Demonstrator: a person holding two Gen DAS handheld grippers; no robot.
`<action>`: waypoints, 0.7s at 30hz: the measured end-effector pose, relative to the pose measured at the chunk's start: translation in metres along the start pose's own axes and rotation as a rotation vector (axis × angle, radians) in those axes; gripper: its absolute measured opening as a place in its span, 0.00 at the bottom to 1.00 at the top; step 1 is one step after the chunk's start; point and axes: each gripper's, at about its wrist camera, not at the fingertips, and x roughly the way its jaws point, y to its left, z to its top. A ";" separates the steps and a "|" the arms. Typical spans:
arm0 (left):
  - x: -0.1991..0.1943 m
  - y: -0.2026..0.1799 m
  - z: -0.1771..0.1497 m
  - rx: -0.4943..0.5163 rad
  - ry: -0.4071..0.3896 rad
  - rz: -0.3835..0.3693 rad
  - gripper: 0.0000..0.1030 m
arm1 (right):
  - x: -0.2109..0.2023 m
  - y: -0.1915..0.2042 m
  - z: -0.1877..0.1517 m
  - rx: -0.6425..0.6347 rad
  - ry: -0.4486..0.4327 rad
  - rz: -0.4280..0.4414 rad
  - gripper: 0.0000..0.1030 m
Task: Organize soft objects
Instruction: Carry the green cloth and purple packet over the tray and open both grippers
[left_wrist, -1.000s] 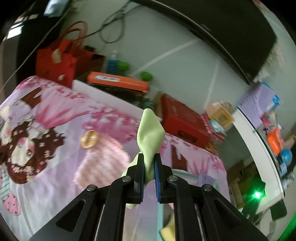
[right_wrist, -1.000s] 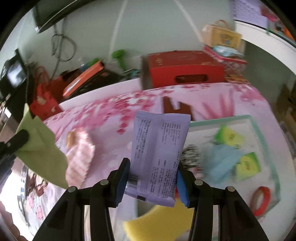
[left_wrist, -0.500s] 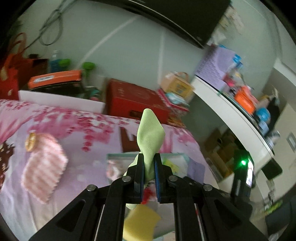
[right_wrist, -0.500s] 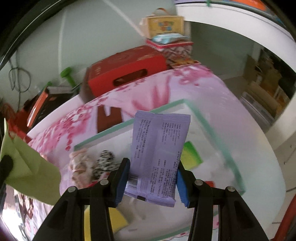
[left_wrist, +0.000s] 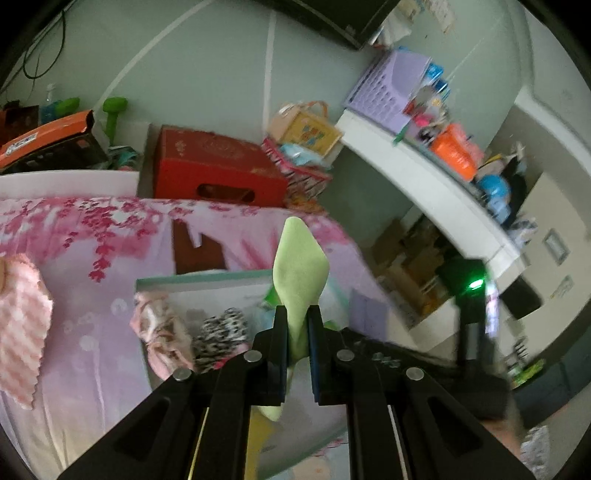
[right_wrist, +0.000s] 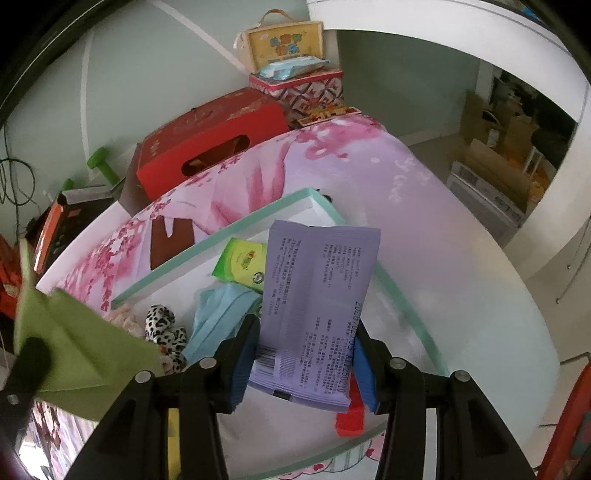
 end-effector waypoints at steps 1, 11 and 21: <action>0.005 0.002 -0.002 0.002 0.014 0.027 0.09 | 0.001 0.002 0.000 -0.007 0.004 0.005 0.50; 0.033 0.024 -0.018 -0.025 0.126 0.146 0.09 | 0.018 0.014 -0.006 -0.056 0.062 0.007 0.50; 0.030 0.027 -0.016 -0.038 0.150 0.190 0.50 | 0.020 0.015 -0.006 -0.048 0.077 0.019 0.60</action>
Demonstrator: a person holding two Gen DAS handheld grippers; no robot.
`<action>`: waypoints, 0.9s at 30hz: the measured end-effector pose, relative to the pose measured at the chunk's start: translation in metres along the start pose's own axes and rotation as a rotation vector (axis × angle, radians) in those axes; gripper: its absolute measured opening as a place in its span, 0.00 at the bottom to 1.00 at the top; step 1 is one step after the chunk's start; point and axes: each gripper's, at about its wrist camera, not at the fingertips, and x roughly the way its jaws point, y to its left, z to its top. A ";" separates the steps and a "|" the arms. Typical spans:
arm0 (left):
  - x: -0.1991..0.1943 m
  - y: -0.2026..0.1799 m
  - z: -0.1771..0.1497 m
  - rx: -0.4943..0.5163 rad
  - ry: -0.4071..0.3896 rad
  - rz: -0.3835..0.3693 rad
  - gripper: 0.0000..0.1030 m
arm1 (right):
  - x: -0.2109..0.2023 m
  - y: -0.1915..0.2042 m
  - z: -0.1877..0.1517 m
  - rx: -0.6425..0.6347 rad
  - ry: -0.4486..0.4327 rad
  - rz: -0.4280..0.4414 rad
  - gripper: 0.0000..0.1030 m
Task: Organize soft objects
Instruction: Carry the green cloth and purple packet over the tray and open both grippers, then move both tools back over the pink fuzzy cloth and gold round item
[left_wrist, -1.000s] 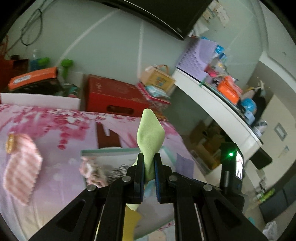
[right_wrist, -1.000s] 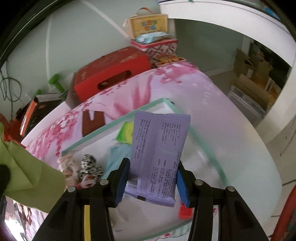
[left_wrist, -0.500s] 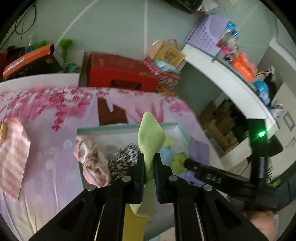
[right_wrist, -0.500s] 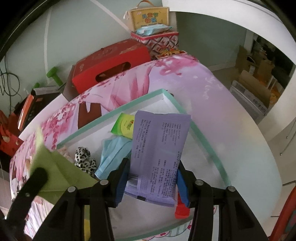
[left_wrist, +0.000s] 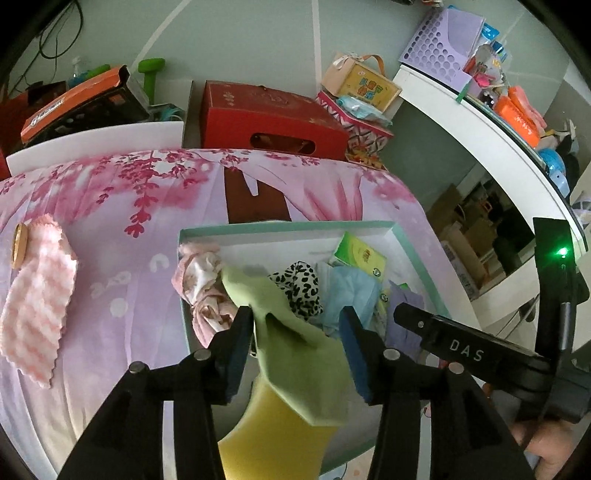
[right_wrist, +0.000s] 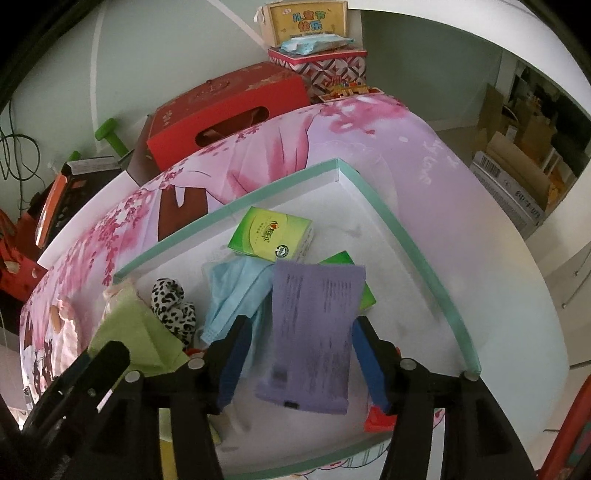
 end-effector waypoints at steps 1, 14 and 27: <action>-0.002 0.001 0.000 -0.003 -0.004 0.004 0.51 | 0.000 0.000 0.000 0.000 0.000 -0.002 0.62; -0.012 0.020 0.007 -0.039 -0.033 0.125 0.85 | 0.005 0.008 -0.002 -0.037 0.008 -0.025 0.89; -0.006 0.035 0.004 -0.078 -0.010 0.204 0.97 | 0.006 0.011 -0.002 -0.055 0.006 -0.031 0.99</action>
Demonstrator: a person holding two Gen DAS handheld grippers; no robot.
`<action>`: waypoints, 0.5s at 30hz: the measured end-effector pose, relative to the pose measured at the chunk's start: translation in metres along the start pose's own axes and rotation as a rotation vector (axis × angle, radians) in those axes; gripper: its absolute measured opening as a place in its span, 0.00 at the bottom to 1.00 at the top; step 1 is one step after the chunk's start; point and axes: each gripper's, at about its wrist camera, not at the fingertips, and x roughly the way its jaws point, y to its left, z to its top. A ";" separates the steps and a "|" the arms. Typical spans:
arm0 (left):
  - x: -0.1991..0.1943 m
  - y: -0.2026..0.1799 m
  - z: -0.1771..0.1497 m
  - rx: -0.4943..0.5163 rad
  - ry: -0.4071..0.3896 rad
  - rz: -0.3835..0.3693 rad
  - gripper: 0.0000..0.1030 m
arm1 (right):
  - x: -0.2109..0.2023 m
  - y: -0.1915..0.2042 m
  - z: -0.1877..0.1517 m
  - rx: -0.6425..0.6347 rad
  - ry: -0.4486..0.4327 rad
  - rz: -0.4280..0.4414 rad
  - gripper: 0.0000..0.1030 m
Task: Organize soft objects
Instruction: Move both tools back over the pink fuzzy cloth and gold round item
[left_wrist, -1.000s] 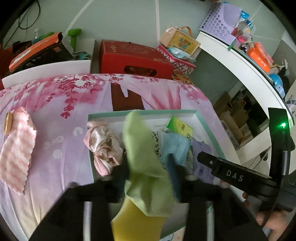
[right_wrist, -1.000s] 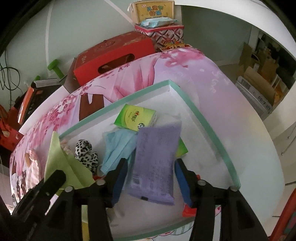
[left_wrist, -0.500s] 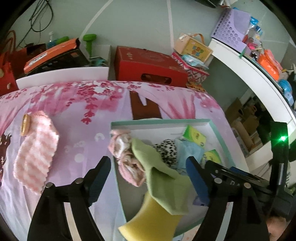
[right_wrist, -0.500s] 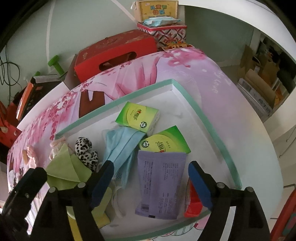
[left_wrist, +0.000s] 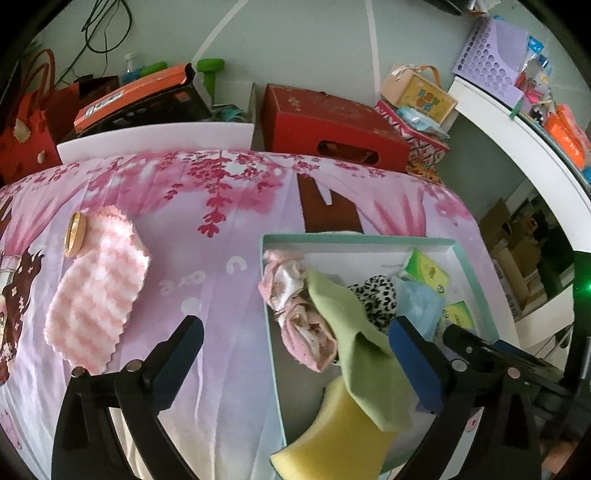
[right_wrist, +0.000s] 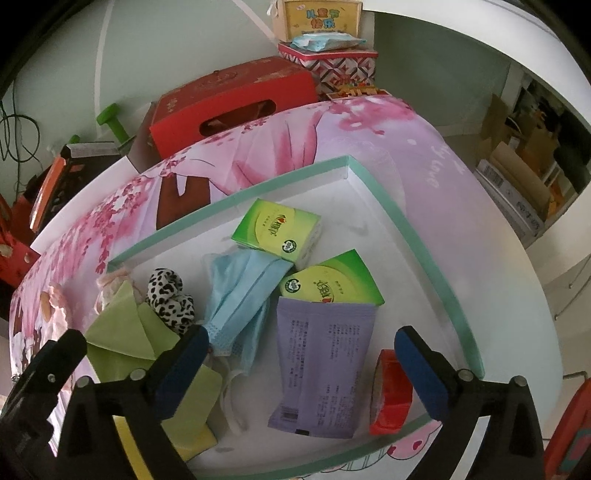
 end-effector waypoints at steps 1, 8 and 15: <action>0.001 0.001 0.000 -0.003 0.005 0.008 0.97 | 0.000 0.000 0.000 -0.001 0.001 0.000 0.99; 0.004 0.013 -0.003 -0.026 0.046 0.071 0.97 | -0.001 0.004 0.000 -0.010 0.001 0.002 0.99; -0.006 0.030 -0.002 -0.067 0.038 0.099 0.97 | -0.004 0.024 -0.002 -0.061 -0.011 0.020 0.99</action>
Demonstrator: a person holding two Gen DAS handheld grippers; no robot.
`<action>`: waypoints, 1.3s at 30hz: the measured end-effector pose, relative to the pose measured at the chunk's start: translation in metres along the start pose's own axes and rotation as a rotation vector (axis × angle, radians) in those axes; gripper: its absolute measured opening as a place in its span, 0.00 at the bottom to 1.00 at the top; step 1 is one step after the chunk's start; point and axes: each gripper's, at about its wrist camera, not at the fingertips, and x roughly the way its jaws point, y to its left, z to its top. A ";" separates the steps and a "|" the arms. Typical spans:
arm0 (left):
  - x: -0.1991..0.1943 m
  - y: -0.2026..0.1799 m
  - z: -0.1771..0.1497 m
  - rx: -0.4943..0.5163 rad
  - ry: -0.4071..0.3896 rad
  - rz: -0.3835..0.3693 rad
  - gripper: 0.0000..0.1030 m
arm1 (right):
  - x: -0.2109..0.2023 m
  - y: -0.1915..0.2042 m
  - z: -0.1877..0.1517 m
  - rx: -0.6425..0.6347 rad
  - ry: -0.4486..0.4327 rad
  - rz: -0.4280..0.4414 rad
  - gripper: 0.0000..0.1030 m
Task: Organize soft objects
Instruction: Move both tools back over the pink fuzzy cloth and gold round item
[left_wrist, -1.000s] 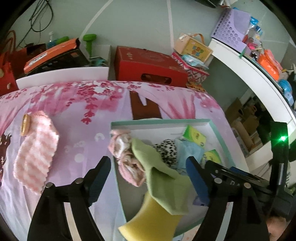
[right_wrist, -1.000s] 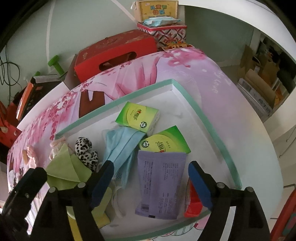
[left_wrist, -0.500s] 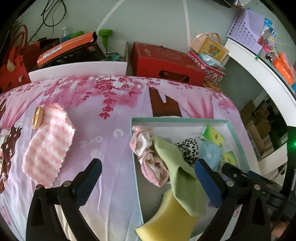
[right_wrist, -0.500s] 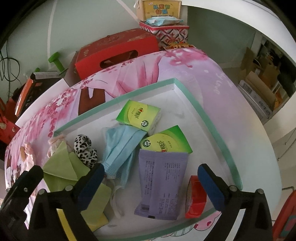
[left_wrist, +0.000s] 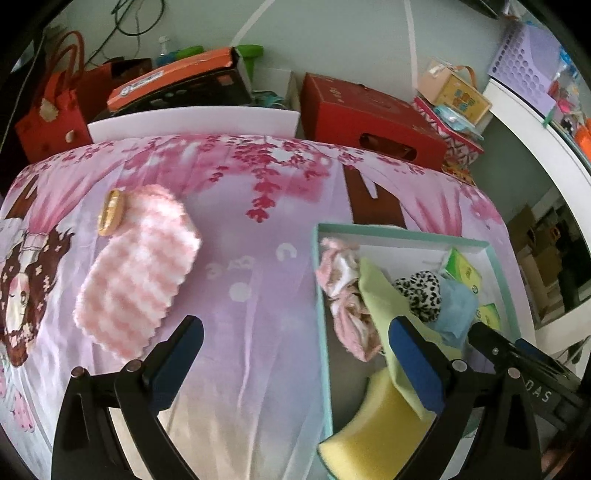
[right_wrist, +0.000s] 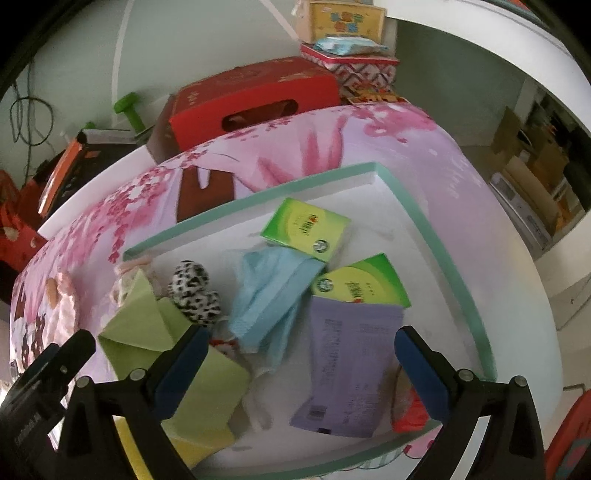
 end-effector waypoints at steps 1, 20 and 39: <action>-0.001 0.003 0.000 -0.006 -0.001 0.006 0.97 | -0.002 0.002 0.000 -0.004 -0.007 0.004 0.99; -0.020 0.089 0.008 -0.202 -0.006 0.158 0.97 | -0.023 0.099 -0.014 -0.216 -0.085 0.115 0.99; -0.046 0.183 -0.003 -0.366 -0.025 0.306 0.97 | -0.021 0.185 -0.038 -0.387 -0.102 0.261 0.99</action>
